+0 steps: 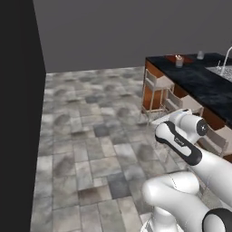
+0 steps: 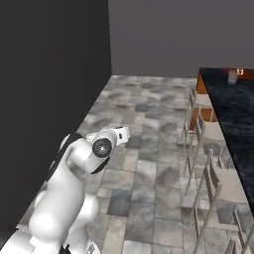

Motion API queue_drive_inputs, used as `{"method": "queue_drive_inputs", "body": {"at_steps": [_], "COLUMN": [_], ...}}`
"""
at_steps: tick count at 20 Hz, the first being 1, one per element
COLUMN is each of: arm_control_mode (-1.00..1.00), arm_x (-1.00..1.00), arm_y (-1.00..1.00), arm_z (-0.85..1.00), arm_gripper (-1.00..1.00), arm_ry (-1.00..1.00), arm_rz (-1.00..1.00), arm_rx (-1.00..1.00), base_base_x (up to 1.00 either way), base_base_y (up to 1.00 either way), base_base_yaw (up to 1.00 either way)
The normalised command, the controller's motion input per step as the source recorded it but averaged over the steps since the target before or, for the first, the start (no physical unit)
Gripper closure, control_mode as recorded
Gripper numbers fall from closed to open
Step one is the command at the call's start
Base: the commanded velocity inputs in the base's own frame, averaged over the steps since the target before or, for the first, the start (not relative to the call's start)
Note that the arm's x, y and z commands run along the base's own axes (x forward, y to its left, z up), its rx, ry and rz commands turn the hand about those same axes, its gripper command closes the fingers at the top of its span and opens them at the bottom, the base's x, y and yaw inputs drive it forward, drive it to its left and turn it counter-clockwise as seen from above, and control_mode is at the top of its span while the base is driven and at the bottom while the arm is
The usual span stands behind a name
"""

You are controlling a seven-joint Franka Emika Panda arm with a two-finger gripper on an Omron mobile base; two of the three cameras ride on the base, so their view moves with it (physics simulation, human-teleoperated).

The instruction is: Take the cakes from the fridge and place them on the empty tray on the dining counter.

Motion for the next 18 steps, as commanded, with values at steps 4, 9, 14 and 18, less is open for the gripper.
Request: {"method": "queue_drive_inputs", "body": {"at_steps": [4,9,14,18], "arm_control_mode": [1.0,1.0,1.0,1.0], "arm_x": [0.0,0.0,0.0,0.0], "arm_y": [0.0,0.0,0.0,0.0], "arm_z": [0.0,0.0,0.0,0.0], "arm_gripper": [-1.0,-1.0,-1.0,-1.0], "arm_ry": [0.0,0.0,0.0,0.0], "arm_rz": [0.0,0.0,0.0,0.0], "arm_rx": [0.0,0.0,0.0,0.0], "base_base_x": [1.0,1.0,1.0,1.0], "base_base_y": [0.22,0.21,0.1,0.1], "base_base_yaw": [-0.05,-0.05,-0.06,-0.06]}}
